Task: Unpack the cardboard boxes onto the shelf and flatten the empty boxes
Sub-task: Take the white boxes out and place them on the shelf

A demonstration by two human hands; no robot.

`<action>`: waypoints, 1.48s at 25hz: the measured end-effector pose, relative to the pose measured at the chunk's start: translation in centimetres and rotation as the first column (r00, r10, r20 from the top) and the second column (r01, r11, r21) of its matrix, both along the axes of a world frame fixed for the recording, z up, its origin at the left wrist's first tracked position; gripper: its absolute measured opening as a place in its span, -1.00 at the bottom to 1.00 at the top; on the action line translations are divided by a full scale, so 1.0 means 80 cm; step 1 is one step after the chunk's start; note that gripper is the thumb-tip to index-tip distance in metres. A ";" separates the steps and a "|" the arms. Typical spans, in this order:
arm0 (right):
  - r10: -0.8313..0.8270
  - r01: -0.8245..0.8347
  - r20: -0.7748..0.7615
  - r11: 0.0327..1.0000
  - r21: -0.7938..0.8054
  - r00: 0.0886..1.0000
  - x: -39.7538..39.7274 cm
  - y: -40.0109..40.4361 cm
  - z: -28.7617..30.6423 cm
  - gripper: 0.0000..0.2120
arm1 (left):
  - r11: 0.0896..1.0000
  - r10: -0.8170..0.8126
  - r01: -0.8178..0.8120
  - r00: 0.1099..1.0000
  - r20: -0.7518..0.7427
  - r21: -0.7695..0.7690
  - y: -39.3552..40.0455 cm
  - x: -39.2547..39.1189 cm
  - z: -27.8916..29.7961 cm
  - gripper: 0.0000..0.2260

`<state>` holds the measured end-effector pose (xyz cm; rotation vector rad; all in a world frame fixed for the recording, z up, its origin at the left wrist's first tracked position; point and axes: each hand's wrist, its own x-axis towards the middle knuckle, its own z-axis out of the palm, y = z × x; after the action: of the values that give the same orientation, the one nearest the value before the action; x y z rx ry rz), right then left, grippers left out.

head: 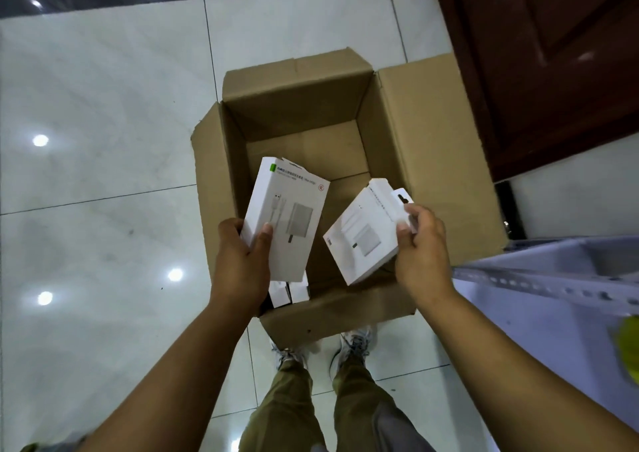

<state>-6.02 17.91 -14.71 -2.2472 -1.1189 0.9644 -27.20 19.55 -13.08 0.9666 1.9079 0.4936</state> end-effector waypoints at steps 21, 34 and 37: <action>0.081 0.053 -0.233 0.853 0.519 0.969 0.104 0.089 0.311 -0.79 | 0.956 -0.274 0.196 0.867 0.417 0.220 0.057 0.133 0.283 -0.56; -0.102 0.121 -0.066 0.794 0.596 0.993 0.071 0.037 0.388 -0.70 | 0.860 -0.483 0.342 0.784 0.390 0.378 0.051 0.104 0.367 -0.52; -0.152 0.190 -0.113 0.786 0.588 0.982 0.048 0.008 0.393 -0.56 | 0.842 -0.510 0.356 0.771 0.382 0.406 0.050 0.085 0.379 -0.52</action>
<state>-2.16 18.58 16.73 -1.7448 -0.9922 0.4973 -20.39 23.57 17.25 1.3153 1.1207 0.6888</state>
